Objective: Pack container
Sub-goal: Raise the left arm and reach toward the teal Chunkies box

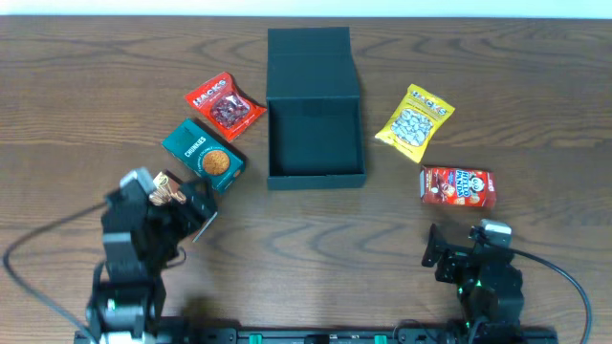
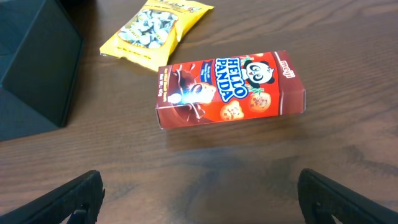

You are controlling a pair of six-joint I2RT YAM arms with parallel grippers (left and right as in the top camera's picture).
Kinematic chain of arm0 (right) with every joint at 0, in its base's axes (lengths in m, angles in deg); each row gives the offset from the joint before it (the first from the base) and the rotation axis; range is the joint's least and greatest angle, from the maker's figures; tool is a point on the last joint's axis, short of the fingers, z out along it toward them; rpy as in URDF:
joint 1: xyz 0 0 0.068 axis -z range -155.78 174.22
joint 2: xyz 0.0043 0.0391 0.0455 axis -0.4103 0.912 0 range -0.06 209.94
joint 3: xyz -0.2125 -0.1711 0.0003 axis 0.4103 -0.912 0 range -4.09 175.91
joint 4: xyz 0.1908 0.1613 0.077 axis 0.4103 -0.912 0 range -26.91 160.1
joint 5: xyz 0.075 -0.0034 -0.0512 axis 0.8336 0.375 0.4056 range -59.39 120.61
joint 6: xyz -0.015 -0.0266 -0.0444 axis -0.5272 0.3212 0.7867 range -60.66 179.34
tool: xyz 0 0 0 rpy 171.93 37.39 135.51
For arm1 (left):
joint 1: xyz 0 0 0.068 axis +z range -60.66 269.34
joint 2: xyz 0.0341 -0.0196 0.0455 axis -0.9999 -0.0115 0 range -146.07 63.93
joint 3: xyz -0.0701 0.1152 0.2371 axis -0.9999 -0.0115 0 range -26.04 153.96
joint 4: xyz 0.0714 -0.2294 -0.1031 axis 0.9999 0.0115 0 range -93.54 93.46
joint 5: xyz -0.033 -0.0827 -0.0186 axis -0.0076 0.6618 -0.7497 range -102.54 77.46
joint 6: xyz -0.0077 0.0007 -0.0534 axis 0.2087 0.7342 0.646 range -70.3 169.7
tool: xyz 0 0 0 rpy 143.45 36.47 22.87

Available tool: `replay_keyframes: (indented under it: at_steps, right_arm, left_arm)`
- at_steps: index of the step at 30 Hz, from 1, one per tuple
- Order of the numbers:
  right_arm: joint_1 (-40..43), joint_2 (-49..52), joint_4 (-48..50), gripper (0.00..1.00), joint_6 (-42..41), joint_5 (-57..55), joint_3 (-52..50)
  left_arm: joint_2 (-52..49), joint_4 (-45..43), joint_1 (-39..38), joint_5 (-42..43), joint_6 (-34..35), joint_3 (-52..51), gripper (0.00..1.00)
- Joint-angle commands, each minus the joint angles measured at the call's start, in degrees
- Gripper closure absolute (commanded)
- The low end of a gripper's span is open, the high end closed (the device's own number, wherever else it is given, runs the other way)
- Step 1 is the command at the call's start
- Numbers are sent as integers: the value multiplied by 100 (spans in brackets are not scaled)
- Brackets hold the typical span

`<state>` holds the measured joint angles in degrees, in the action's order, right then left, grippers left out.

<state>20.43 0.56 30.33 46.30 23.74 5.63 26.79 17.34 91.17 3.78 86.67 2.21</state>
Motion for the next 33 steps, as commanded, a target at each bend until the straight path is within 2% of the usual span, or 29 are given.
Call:
replay_keyframes:
  at_steps: [1, 5, 12, 15, 17, 21, 23, 26, 28, 31, 33]
  right_arm:
    - [-42, -31, -20, 1, -66, 2, -46]
    - [-42, -31, -20, 1, -66, 2, -46]
    - [-42, -31, -20, 1, -66, 2, -46]
    - [-42, -31, -20, 1, -66, 2, -46]
    - [-42, -31, -20, 1, -66, 2, -46]
    - [-42, -31, -20, 1, -66, 2, -46]
    - [-42, -31, -20, 1, -66, 2, -46]
    - [-42, -31, -20, 1, -66, 2, -46]
    - [-42, -31, -20, 1, -63, 2, -48]
    - [-42, -31, -20, 1, -66, 2, -46]
    - [-42, -31, -20, 1, -66, 2, -46]
  left_arm:
    - [-994, 90, -2, -46, -428, 686, 4]
    - [-2339, 509, -122, -260, -442, 1631, 4]
    - [-4411, 1639, -955, -1720, -527, 3689, 4]
    - [-5090, 2177, -1161, -2020, -164, 4485, 4]
    - [-5567, 2568, -1172, -2031, 420, 4992, 4]
    - [-6137, 2855, -1150, -1978, 874, 5484, 4]
    - [-6299, 2796, -1150, -1792, 844, 5554, 4]
    - [-6446, 2367, -1150, -988, 343, 5549, 5]
    - [-6474, 2179, -1150, -693, 245, 5549, 5]
    - [-6474, 2168, -1147, -695, 251, 5549, 5]
    - [-6474, 2098, -1150, -688, 498, 5549, 5]
